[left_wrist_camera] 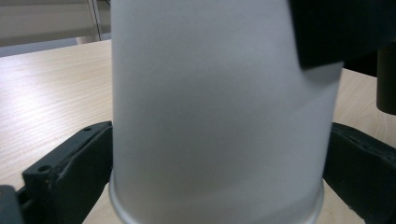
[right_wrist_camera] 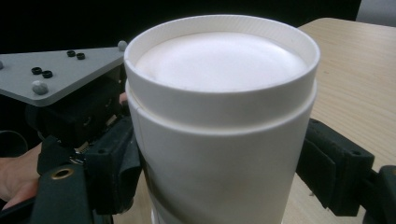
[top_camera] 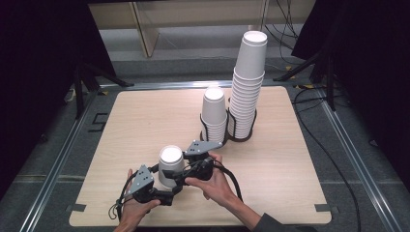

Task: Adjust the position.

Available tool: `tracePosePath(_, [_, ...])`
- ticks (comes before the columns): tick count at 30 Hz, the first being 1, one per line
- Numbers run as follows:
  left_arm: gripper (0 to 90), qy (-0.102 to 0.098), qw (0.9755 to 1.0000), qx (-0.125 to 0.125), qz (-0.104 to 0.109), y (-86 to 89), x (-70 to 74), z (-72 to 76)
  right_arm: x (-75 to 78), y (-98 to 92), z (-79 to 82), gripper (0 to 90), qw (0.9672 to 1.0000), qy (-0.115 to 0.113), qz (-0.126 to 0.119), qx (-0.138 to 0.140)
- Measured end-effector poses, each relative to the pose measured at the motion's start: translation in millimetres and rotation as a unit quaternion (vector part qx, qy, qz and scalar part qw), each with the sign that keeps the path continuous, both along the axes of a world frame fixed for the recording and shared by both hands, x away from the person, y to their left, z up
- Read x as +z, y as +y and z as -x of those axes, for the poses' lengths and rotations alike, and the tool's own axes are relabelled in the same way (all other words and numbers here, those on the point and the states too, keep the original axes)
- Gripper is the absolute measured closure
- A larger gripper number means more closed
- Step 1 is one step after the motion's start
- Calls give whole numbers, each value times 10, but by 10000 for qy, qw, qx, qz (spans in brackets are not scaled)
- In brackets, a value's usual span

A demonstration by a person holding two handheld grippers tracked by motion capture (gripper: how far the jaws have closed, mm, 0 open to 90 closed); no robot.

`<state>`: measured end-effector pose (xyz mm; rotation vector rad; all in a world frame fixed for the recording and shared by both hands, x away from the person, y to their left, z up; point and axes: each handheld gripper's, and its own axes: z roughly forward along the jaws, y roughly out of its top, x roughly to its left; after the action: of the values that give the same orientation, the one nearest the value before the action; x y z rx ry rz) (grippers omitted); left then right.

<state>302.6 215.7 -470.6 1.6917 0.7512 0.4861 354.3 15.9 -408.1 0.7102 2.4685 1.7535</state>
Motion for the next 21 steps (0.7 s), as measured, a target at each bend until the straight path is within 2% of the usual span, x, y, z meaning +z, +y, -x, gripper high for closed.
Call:
tracePosePath(1, [0, 7, 10000, 2, -62, 3, 3, -2, -2, 4, 5, 217, 10000, -22, 10, -14])
tracePosePath(2, [0, -40, 10000, -33, 38, -8, -10, -15, -5, 4, 5, 217, 10000, -17, -2, -8])
tracePosePath(6, [0, -20, 10000, -7, 0, -5, -6, -11, -3, -8, 6, 216, 10000, 6, 48, -37])
tracePosePath(7, [0, -85, 10000, -11, 39, -8, -8, -15, -4, -8, 6, 216, 10000, 7, 41, -33])
tracePosePath(8, [5, -46, 10000, 35, -43, 2, 2, -1, -5, -5, 8, 213, 10000, 36, 45, -10])
tracePosePath(11, [56, -49, 9999, 26, -111, 24, 13, -3, -16, 9, 9, 198, 10000, 21, 68, 28])
tracePosePath(12, [71, -100, 9999, -16, -4, 9, 9, -7, -13, 1, 7, 192, 9999, 23, 106, -1])
tracePosePath(13, [86, -100, 9999, -36, -110, 15, 28, 7, -12, -4, 1, 188, 9999, 14, 107, -4])
tracePosePath(15, [124, -198, 9997, -74, -131, 5, 34, 13, -4, -14, -4, 179, 9999, 35, 141, 26])
tracePosePath(16, [131, -148, 9996, -53, -228, 14, 52, 27, 2, -22, -11, 177, 9999, 56, 126, 61])
tracePosePath(17, [135, -196, 9996, -88, -193, 8, 51, 18, 5, -27, -18, 177, 9999, 49, 45, 80])
tracePosePath(19, [139, -211, 9990, -96, -387, 21, 70, 26, 35, -67, -24, 174, 9998, 61, 131, 128])
tracePosePath(20, [141, -217, 9987, -105, -440, 25, 73, 27, 50, -87, -28, 173, 9999, 36, 85, 132])
tracePosePath(21, [144, -278, 9976, -124, -619, 35, 84, 24, 89, -129, -40, 166, 9999, -2, 44, 153])
